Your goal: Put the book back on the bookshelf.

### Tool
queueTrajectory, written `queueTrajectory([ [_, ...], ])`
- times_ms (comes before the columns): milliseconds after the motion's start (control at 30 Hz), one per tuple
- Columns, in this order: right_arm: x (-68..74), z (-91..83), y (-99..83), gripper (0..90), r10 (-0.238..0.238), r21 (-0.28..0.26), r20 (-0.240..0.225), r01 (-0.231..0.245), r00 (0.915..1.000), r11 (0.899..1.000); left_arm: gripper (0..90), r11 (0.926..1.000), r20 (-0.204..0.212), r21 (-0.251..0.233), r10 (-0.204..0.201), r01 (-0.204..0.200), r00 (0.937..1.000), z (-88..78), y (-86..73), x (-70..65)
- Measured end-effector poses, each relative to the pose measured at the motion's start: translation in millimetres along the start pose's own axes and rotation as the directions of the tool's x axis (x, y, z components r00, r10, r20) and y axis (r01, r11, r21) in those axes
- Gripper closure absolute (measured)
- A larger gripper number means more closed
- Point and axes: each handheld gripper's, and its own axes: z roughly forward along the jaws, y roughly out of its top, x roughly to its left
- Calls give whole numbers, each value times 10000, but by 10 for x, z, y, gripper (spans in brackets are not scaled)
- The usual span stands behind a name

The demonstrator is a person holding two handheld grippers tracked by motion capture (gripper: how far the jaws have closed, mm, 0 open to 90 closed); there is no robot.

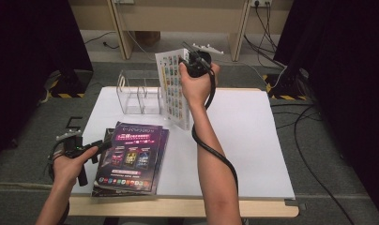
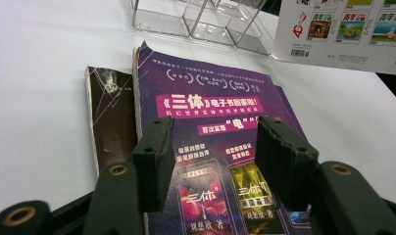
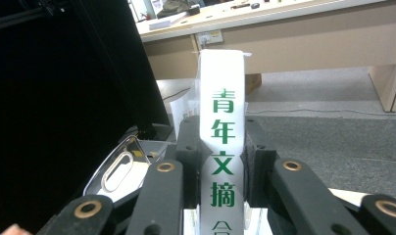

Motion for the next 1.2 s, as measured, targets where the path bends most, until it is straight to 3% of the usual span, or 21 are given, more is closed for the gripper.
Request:
queueTrajectory([
  [333, 57, 47, 7, 741, -19, -139, -4, 19, 10000, 9999, 481, 10000, 49, 6, -9, 9, 10000, 0, 0, 1],
  [633, 80, 179, 22, 741, 509, -318, -30, -509, 9987, 9982, 481, 9999, 21, -125, -67, 67, 10000, -37, 20, 31],
  [1200, 112, 330, 14, 741, 459, -409, -82, -462, 9989, 9981, 481, 9998, -82, -116, -143, 142, 9999, -42, 17, 87],
])
